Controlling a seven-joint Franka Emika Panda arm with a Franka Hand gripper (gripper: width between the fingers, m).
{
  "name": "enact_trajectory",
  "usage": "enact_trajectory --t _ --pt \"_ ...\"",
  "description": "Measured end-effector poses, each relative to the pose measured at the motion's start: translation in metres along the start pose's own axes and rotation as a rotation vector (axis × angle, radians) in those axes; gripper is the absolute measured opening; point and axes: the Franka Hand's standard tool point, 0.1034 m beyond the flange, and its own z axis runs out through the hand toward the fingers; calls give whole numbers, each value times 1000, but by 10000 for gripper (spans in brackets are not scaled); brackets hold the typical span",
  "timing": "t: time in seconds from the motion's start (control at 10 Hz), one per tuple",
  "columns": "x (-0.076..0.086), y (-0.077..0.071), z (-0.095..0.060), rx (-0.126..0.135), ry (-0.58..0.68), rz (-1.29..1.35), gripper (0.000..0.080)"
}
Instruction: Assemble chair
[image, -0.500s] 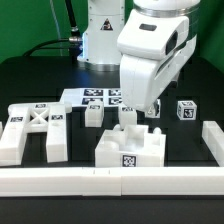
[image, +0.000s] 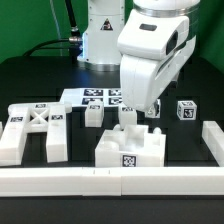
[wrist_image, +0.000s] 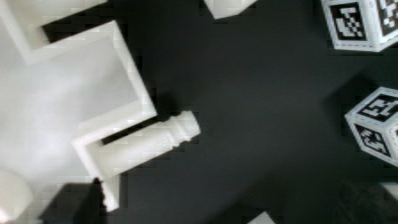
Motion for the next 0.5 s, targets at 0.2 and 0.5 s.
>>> enact_trajectory --t 0.2,0.5 --pt "-1 0 1 0 -1 35 649" --pt "-22 8 -2 -7 -7 314 649"
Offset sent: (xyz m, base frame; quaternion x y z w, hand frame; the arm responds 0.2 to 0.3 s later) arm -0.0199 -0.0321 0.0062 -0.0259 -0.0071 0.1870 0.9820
